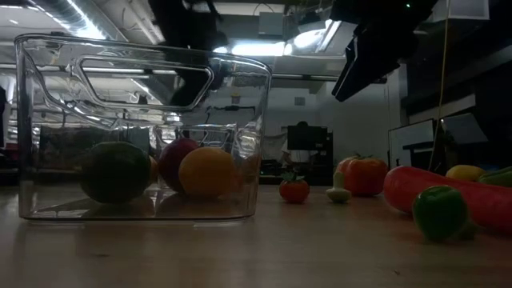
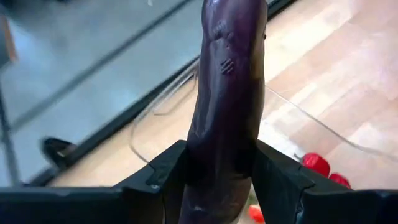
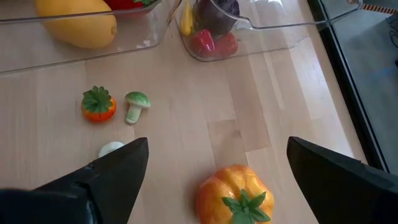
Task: Sort produce into baskets
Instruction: Put the purple eggplant into the top transparent bin
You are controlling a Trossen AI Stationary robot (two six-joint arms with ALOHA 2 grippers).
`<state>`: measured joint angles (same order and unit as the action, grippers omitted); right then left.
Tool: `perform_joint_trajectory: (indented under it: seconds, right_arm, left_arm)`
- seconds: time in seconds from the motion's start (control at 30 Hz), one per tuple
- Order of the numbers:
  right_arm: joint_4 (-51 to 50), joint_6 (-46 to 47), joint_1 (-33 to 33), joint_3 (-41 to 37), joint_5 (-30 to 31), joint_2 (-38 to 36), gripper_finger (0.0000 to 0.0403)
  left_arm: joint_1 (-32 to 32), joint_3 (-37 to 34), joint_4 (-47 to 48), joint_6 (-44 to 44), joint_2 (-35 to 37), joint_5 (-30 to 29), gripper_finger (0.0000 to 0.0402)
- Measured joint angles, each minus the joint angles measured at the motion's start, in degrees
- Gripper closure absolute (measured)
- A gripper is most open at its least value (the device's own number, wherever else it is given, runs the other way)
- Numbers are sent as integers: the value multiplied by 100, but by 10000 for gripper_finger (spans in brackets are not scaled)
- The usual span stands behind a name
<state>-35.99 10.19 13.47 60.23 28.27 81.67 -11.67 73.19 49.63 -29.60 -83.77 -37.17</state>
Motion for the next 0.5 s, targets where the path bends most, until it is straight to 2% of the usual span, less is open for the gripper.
perform_joint_trajectory:
  seconds: [0.3,0.5]
  right_arm:
    - [15,1,0,2,-2,2,24]
    - [15,-1,0,2,-7,2,24]
  left_arm:
    - [-897,0,-426,-333,-870,1601,246]
    - [-1042,0,-575,-230,-1473,2161,246]
